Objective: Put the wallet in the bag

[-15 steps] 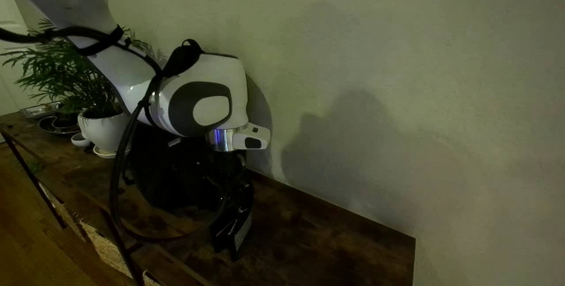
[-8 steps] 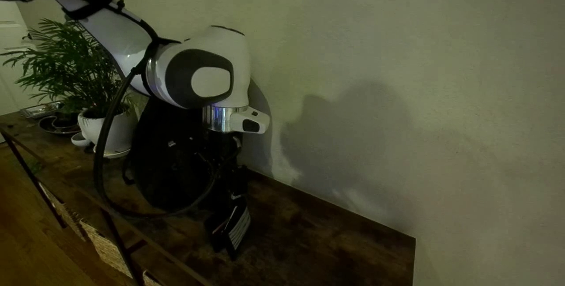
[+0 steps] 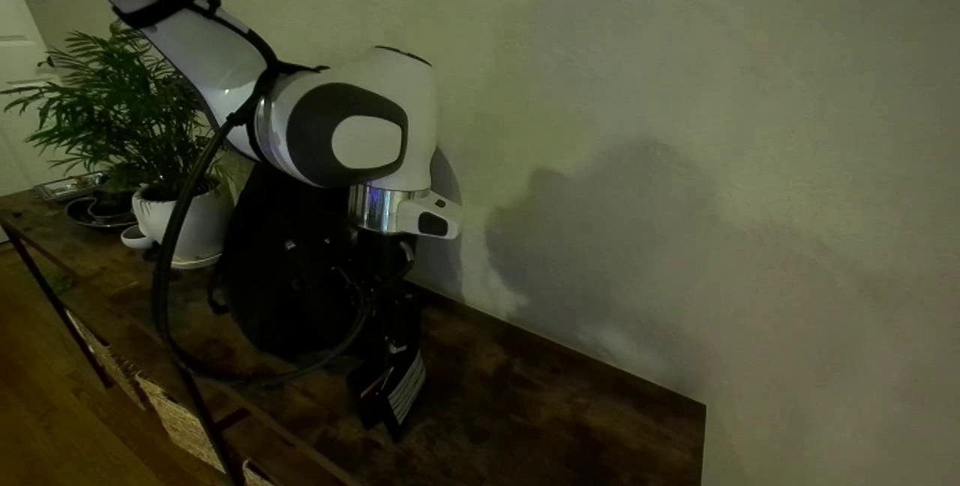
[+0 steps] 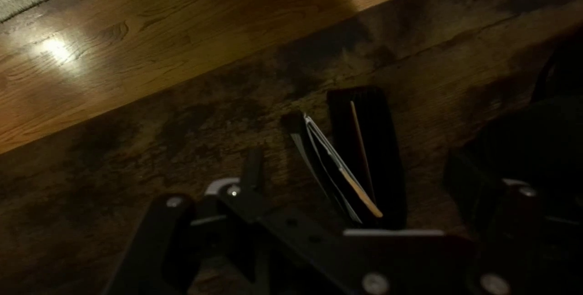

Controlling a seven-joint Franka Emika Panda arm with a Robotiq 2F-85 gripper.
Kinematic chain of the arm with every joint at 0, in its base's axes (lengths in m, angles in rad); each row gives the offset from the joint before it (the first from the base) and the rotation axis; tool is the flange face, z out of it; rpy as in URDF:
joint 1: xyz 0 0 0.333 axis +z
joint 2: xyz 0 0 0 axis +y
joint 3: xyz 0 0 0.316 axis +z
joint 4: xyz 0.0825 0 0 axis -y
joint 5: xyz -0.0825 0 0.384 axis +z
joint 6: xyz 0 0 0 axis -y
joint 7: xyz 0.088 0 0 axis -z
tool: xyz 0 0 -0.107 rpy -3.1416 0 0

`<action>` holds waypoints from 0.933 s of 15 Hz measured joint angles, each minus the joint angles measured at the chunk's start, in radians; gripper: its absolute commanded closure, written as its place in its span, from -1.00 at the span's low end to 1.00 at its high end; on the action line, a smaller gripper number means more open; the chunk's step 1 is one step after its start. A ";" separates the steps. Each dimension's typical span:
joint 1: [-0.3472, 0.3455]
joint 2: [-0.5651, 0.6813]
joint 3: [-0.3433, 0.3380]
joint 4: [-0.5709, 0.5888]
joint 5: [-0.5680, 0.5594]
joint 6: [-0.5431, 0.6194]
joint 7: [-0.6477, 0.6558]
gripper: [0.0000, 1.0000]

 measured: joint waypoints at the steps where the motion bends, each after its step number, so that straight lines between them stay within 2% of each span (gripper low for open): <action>1: -0.004 0.000 0.005 -0.003 0.002 0.000 -0.009 -1.00; 7: -0.016 0.015 0.023 -0.004 0.003 0.001 -0.067 -1.00; 14: -0.016 0.017 0.024 -0.004 0.003 0.001 -0.072 -1.00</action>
